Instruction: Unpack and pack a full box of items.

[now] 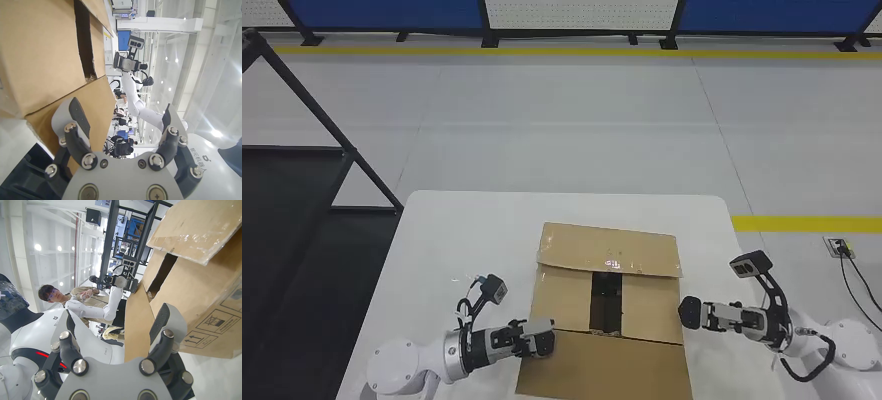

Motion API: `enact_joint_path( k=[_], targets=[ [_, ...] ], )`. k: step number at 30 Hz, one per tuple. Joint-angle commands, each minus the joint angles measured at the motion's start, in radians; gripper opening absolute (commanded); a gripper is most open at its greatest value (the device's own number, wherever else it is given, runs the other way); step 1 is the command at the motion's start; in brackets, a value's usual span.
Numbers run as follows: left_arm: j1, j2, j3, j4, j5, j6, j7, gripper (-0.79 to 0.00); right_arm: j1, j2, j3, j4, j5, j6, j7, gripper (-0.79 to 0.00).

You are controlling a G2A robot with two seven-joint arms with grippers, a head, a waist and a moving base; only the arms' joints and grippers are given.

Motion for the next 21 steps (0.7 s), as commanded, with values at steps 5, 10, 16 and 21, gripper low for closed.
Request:
enact_joint_path(
  k=[5, 10, 16, 21],
  targets=[
    [-0.009, 0.005, 0.017, 0.007, 0.045, -0.005, 0.030, 0.000, 0.070, -0.018, -0.053, 0.057, -0.057, 0.011, -0.052, 0.000],
    [-0.016, 0.009, 0.022, 0.001, 0.047, -0.008, 0.045, 0.000, 0.093, -0.029, -0.078, 0.066, -0.091, 0.027, -0.102, 0.000],
    [-0.008, 0.012, 0.009, -0.010, -0.006, -0.027, 0.063, 0.000, 0.114, -0.041, -0.091, 0.082, -0.078, 0.025, -0.118, 0.000],
    [0.007, 0.015, -0.020, -0.016, -0.060, -0.041, 0.094, 0.000, 0.132, -0.050, -0.102, 0.087, -0.081, 0.029, -0.126, 0.000]
  ],
)
